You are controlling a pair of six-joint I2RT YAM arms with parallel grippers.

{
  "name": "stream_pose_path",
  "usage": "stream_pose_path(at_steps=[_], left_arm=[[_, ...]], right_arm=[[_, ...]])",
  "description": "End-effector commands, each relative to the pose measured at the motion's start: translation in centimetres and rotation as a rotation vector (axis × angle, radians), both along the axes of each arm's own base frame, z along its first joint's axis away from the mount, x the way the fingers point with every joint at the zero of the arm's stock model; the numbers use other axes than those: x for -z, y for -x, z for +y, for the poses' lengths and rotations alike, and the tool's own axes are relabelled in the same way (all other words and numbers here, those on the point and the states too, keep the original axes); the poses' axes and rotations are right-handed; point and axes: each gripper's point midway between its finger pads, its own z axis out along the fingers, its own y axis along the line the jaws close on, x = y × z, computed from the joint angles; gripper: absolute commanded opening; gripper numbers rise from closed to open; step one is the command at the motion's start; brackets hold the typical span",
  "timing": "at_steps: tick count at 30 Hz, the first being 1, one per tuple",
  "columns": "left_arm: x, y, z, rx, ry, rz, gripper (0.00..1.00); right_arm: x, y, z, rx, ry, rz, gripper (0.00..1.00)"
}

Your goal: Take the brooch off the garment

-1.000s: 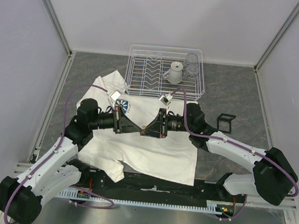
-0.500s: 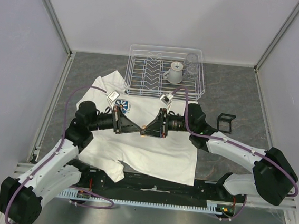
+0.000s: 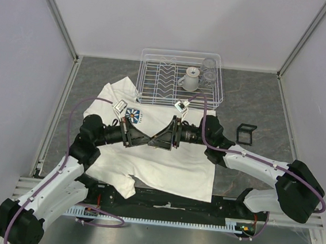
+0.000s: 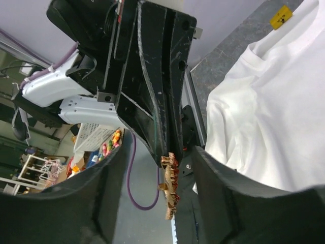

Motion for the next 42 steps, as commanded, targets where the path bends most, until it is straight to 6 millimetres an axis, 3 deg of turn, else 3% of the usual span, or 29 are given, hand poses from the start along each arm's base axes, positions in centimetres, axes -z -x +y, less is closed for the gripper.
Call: stream_pose_path(at_steps=[1,5,6,8,11,15,20,21,22,23,25,27,29,34,37,42], left_arm=[[-0.1,0.1,0.1,-0.008,-0.011,-0.008,0.02],[0.4,0.0,0.2,-0.015,-0.039,-0.009,0.02],[0.4,-0.1,0.3,-0.021,-0.043,-0.004,0.02],[0.5,-0.2,0.3,-0.032,-0.049,0.017,0.02],[0.0,-0.3,0.4,-0.039,-0.057,0.017,0.02],[-0.1,-0.3,0.6,-0.043,-0.087,0.027,0.02],[0.9,-0.7,1.0,-0.099,-0.135,0.188,0.02],[1.0,-0.7,1.0,-0.102,-0.134,0.212,0.02],[1.1,-0.7,0.9,-0.111,-0.133,0.236,0.02],[1.3,-0.7,0.9,-0.124,-0.121,0.293,0.02],[1.6,-0.8,1.0,-0.145,-0.112,0.354,0.02],[1.8,-0.7,1.1,-0.166,-0.100,0.432,0.02],[2.2,-0.6,1.2,-0.185,-0.094,0.498,0.02],[2.6,0.0,0.9,-0.169,-0.077,0.619,0.02],[3.2,0.3,0.6,-0.139,-0.078,0.703,0.02],[2.9,0.2,0.5,-0.141,-0.076,0.718,0.02]], right_arm=[[-2.7,-0.2,0.2,0.009,-0.081,-0.029,0.67],[-3.1,-0.6,-0.2,0.035,-0.032,-0.078,0.78],[-1.4,-1.2,-0.7,0.065,0.065,-0.134,0.81],[-0.3,-2.3,-1.8,0.120,0.178,-0.222,0.85],[2.0,-3.7,-5.0,0.230,0.341,-0.381,0.90],[0.8,-3.0,-6.4,0.236,0.331,-0.506,0.92],[1.9,-2.3,-6.9,0.259,0.382,-0.690,0.84],[1.7,-1.7,-6.8,0.246,0.373,-0.758,0.79],[1.6,0.2,-5.9,0.200,0.346,-0.828,0.76],[2.1,-0.6,-6.4,0.290,0.348,-0.933,0.75],[1.8,0.9,-6.4,0.310,0.294,-1.066,0.72],[2.5,-0.4,-7.1,0.399,0.352,-1.149,0.71],[2.6,0.3,-6.2,0.359,0.375,-1.274,0.70],[0.8,1.0,-4.0,0.384,0.393,-1.400,0.66],[0.3,1.1,-2.6,0.378,0.413,-1.453,0.59],[0.9,1.0,-1.5,0.344,0.454,-1.479,0.44]])
